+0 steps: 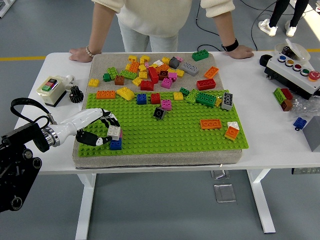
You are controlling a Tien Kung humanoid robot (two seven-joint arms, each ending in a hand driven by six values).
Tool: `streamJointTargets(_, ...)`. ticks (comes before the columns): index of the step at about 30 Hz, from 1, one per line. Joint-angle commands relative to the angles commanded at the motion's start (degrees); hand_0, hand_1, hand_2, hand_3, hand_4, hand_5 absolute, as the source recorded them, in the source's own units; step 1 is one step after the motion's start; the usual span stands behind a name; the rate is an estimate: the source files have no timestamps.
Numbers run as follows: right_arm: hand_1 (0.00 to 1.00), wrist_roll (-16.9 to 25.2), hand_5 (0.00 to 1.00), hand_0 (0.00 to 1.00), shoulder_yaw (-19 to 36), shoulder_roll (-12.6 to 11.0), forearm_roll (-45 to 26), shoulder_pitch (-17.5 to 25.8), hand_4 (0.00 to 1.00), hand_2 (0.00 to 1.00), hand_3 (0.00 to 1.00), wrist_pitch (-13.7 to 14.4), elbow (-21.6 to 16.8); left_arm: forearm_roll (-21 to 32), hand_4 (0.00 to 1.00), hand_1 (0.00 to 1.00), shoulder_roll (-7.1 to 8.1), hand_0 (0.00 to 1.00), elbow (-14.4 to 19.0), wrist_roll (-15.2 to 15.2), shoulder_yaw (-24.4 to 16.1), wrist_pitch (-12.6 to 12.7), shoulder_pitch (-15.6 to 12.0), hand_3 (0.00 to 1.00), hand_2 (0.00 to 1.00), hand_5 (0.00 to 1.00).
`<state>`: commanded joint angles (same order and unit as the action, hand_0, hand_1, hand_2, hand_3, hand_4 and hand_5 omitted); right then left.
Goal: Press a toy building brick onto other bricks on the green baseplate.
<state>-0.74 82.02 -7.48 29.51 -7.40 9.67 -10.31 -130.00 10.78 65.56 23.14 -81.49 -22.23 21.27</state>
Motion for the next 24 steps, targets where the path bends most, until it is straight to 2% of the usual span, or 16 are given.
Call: streamJointTargets(24,0.655,0.0,0.498,0.735,-0.2,0.1,0.0,0.1,0.916,0.707,0.591,0.2,0.0,0.0,0.551,0.590,0.16,0.638,0.4,-0.1,0.0,-0.6,-0.4,0.552,0.568,0.002)
